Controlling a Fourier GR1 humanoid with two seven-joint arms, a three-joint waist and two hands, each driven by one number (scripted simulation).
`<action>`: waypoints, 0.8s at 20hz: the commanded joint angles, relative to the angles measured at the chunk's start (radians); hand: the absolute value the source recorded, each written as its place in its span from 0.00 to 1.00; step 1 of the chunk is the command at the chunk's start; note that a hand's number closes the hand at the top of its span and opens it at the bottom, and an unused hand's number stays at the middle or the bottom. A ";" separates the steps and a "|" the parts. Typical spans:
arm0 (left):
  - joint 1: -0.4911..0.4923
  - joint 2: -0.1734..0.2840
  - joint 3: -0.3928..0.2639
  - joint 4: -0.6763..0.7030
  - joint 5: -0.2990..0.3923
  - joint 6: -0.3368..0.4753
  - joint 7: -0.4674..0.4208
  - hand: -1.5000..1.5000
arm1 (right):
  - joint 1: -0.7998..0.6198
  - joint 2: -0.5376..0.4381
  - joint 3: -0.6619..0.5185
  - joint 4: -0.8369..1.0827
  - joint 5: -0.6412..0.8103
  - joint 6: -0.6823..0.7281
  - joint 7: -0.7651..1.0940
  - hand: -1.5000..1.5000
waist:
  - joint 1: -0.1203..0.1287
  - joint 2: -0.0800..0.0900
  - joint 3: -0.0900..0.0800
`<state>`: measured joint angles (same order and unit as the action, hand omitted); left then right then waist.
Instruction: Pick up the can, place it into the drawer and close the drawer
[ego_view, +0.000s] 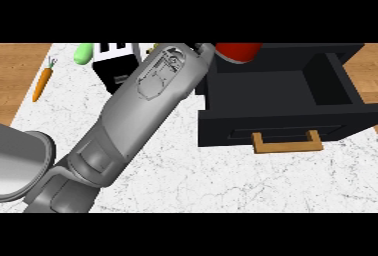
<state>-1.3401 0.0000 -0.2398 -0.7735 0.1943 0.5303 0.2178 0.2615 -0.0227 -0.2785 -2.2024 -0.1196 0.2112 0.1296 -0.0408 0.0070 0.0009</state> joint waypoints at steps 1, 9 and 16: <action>-0.110 0.000 -0.003 0.128 0.044 0.016 -0.011 1.00 | -0.053 -0.022 -0.015 -0.002 -0.011 -0.018 0.046 0.00 | -0.004 0.002 0.000; -0.127 0.000 -0.155 0.236 0.152 0.062 -0.100 1.00 | -0.085 -0.036 -0.014 0.089 0.026 0.000 -0.011 0.00 | -0.033 0.009 0.002; -0.124 0.000 -0.187 0.326 0.221 0.051 -0.178 1.00 | -0.094 -0.039 -0.011 0.025 -0.015 0.000 0.044 0.00 | -0.051 0.013 0.001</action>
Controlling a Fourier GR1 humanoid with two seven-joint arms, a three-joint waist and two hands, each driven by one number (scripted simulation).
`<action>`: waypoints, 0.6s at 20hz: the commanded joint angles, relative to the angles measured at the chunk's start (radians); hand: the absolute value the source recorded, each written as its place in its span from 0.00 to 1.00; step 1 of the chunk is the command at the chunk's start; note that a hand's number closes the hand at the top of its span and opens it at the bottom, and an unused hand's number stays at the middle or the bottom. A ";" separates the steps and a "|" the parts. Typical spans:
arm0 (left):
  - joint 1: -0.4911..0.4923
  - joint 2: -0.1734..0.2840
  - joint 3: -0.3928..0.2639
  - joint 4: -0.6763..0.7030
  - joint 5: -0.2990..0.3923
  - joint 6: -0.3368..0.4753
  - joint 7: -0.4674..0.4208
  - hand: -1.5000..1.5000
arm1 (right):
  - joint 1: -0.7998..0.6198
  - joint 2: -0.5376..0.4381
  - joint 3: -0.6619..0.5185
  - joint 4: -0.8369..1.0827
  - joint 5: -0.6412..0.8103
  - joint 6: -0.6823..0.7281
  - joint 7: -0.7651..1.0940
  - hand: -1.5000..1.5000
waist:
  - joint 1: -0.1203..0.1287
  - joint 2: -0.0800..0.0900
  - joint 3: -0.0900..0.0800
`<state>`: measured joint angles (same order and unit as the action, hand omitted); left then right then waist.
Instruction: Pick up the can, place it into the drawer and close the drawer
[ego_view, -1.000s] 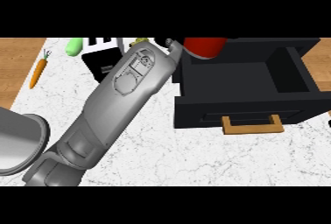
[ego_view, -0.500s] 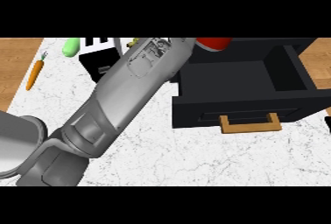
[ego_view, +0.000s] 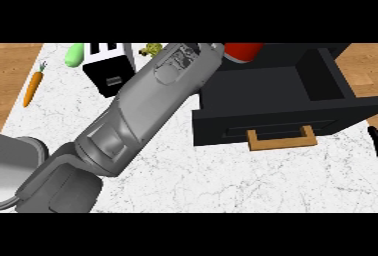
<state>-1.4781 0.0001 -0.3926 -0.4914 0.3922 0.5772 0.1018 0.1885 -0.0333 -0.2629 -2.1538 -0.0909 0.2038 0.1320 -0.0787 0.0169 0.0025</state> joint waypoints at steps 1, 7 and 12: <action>-0.047 0.000 -0.026 0.077 0.020 0.008 -0.035 1.00 | -0.012 -0.020 -0.004 -0.002 0.002 0.005 0.026 0.00 | -0.011 0.005 0.000; -0.026 0.000 -0.082 0.098 0.055 0.030 -0.076 1.00 | -0.019 0.001 -0.010 0.043 -0.002 0.001 -0.033 0.00 | -0.009 0.002 0.000; 0.015 0.000 -0.151 0.113 0.077 0.076 -0.098 1.00 | -0.046 -0.008 0.009 -0.011 -0.017 -0.005 0.035 0.00 | -0.045 0.009 0.001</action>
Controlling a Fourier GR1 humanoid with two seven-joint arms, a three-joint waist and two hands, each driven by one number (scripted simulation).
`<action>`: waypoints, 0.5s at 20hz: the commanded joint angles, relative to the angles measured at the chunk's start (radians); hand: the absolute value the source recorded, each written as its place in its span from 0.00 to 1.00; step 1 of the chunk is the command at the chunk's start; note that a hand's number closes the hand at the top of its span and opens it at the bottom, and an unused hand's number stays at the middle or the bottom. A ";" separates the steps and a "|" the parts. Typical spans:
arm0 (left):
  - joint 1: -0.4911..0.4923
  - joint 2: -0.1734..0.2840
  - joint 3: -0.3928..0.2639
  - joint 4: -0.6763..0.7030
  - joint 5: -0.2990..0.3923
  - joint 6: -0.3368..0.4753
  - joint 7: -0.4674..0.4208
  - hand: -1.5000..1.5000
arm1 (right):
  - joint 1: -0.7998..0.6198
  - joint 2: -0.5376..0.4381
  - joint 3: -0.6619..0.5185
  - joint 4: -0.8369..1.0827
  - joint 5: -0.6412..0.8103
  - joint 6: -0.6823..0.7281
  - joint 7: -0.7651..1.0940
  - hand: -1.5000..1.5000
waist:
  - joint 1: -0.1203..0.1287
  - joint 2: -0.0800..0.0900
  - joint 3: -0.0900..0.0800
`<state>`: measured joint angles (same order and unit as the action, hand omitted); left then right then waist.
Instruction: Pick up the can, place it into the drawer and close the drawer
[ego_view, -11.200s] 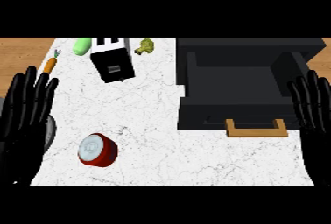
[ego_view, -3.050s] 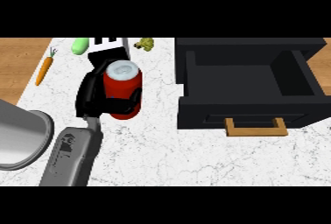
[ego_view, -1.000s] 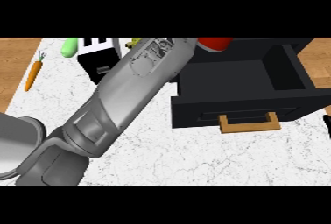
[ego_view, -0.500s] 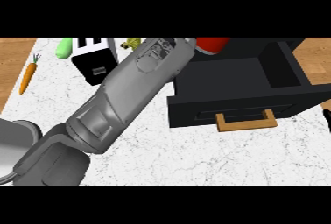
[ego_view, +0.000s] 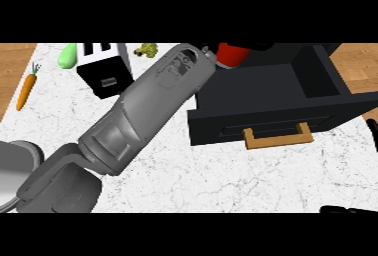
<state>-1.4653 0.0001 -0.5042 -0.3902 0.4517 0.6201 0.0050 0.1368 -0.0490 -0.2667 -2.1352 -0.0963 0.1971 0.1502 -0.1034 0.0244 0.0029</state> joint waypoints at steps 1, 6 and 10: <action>-0.005 0.000 -0.052 0.013 0.016 0.017 -0.003 1.00 | 0.012 0.009 0.004 0.014 -0.002 0.007 -0.021 0.00 | -0.015 0.002 0.001; 0.008 0.000 -0.099 0.018 0.035 0.066 -0.001 0.00 | -0.023 -0.003 0.028 0.022 0.007 0.016 -0.011 0.00 | -0.035 0.007 0.001; 0.018 0.000 -0.103 0.025 0.061 0.088 -0.018 0.00 | -0.043 -0.015 0.033 -0.017 0.026 0.001 0.026 0.00 | -0.028 0.007 0.000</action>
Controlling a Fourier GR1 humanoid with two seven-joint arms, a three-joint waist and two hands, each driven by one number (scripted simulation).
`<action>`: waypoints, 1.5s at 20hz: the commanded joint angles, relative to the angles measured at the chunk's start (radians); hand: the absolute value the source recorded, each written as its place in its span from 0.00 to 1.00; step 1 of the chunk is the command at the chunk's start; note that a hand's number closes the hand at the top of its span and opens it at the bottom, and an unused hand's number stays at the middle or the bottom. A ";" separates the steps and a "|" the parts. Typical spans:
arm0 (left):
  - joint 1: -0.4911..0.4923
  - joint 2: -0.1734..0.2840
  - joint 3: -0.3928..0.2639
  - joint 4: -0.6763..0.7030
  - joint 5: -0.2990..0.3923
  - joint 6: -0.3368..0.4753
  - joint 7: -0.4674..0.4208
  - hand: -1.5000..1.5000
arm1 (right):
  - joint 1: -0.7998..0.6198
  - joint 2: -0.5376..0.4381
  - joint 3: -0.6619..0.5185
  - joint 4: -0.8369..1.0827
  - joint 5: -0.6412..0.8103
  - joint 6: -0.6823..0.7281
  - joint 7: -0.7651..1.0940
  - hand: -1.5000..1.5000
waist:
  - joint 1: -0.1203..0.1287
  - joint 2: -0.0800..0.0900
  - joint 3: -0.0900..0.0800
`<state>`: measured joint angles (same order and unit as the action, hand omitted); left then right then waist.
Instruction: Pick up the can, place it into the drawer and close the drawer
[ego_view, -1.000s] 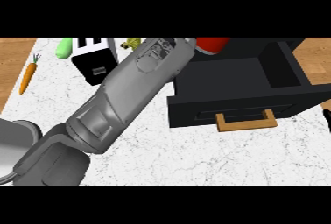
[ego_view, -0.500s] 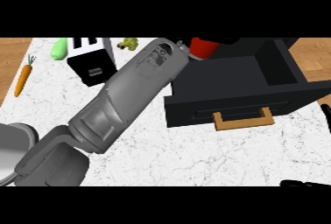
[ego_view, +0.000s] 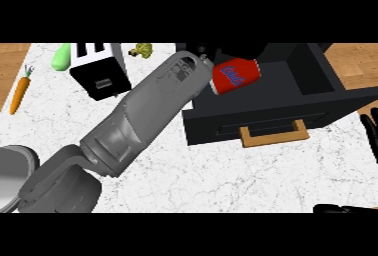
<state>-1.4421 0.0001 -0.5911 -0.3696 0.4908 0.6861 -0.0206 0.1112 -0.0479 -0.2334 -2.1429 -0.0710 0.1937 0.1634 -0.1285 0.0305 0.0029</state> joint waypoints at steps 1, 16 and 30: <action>-0.003 0.000 -0.021 0.012 0.023 0.024 0.008 0.00 | -0.007 -0.003 -0.004 0.011 0.014 -0.006 -0.005 0.00 | 0.007 -0.001 0.000; 0.062 0.000 -0.013 -0.012 0.130 0.090 -0.092 0.00 | -0.012 -0.059 0.032 -0.075 0.184 -0.002 -0.080 0.00 | 0.011 0.002 -0.002; -0.029 0.000 -0.008 -0.045 0.212 0.151 -0.091 0.00 | -0.084 -0.199 0.117 -0.022 0.567 -0.018 -0.176 0.00 | 0.063 -0.010 -0.001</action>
<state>-1.4413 0.0000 -0.5982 -0.4193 0.6952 0.8194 -0.1133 0.0480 -0.2061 -0.1387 -2.2054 0.3618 0.1941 0.0229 -0.0839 0.0220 0.0012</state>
